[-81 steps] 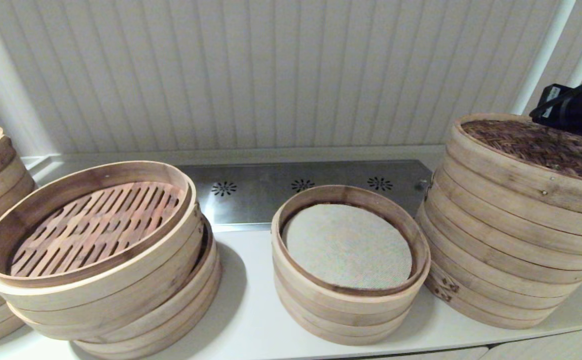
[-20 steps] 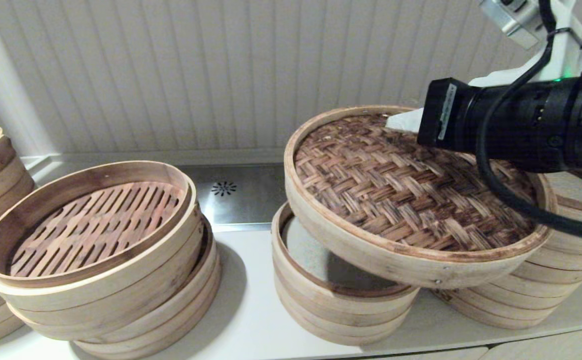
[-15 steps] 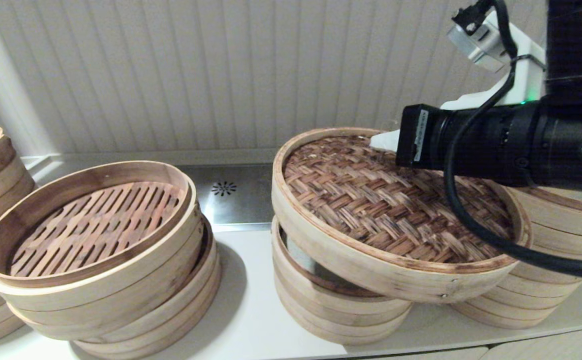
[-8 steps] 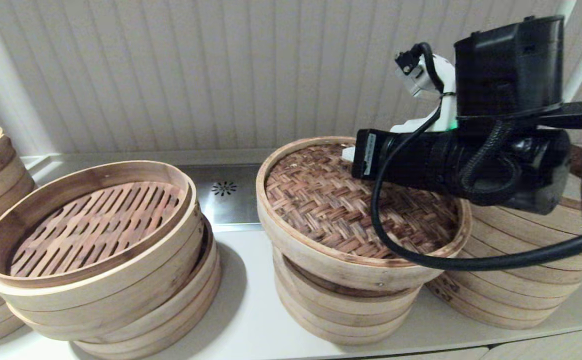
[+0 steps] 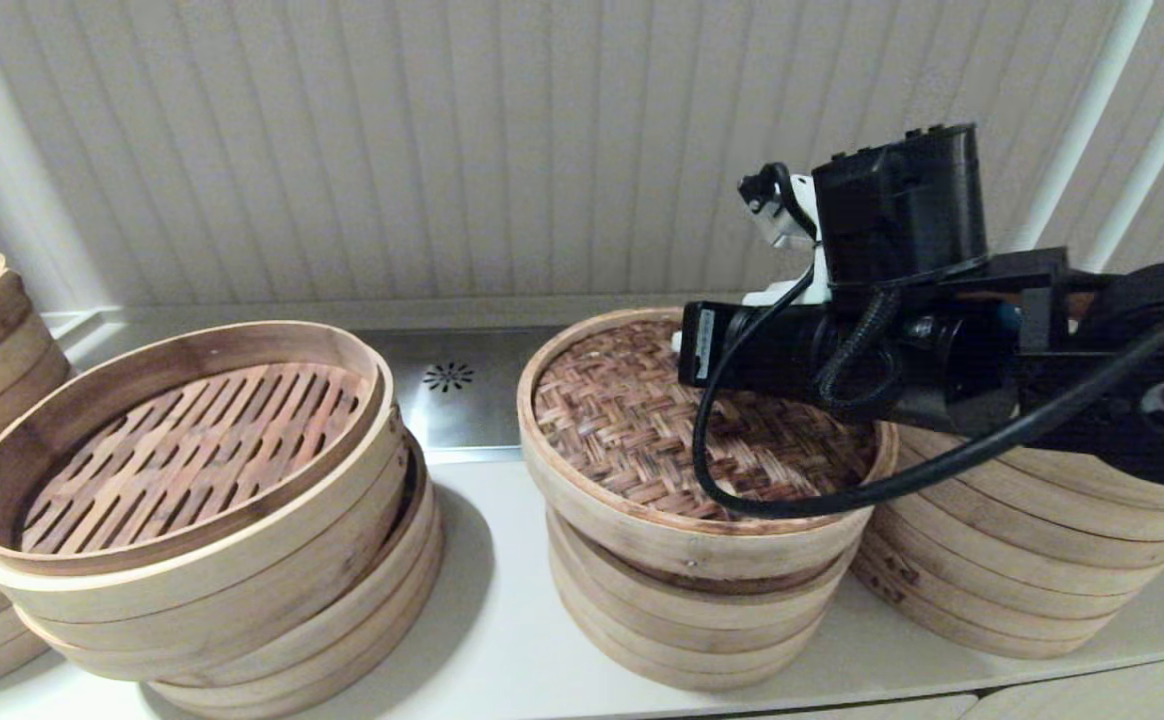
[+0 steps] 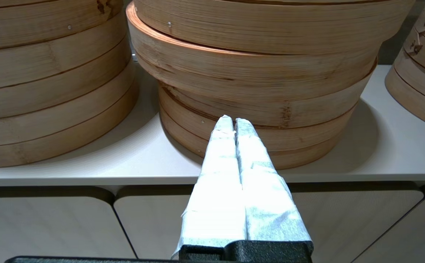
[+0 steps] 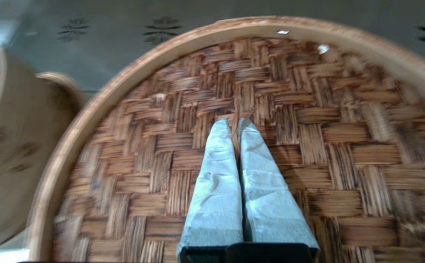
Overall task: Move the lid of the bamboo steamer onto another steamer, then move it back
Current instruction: Put the steamer
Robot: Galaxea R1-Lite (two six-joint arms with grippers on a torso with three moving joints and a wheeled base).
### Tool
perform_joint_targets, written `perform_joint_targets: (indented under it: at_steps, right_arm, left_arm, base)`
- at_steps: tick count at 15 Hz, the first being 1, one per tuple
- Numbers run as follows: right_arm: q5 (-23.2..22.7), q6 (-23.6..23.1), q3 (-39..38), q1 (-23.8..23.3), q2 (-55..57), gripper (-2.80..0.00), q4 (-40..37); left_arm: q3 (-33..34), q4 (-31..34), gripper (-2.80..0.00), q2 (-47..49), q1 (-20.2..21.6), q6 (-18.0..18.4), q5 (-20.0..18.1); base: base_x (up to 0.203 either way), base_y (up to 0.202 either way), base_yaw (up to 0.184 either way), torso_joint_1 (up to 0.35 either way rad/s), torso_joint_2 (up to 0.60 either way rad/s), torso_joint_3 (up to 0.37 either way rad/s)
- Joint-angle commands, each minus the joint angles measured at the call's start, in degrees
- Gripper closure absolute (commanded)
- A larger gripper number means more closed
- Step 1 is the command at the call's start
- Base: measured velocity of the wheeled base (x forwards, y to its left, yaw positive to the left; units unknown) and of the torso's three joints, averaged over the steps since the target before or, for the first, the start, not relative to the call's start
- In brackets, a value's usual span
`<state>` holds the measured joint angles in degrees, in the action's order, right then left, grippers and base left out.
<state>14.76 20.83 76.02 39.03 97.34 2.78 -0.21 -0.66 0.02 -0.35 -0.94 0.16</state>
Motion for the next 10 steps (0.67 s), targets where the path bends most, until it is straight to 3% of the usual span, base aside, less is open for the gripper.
perform_joint_targets:
  at_steps: [1,10]
  right_arm:
    - [-0.3,0.2,-0.1,-2.2,1.8,0.0,0.0]
    - [-0.3,0.3,-2.7,-4.1,4.1,0.0,2.6]
  left_arm:
    - [-0.1,0.0,0.0,0.1,0.0,0.0,0.0]
    - [0.0,0.0,0.0,0.0,0.0,0.0,0.0]
  base:
    - [0.0,0.0,0.0,0.0,0.0,0.0]
    - [0.0,0.0,0.0,0.0,0.0,0.0]
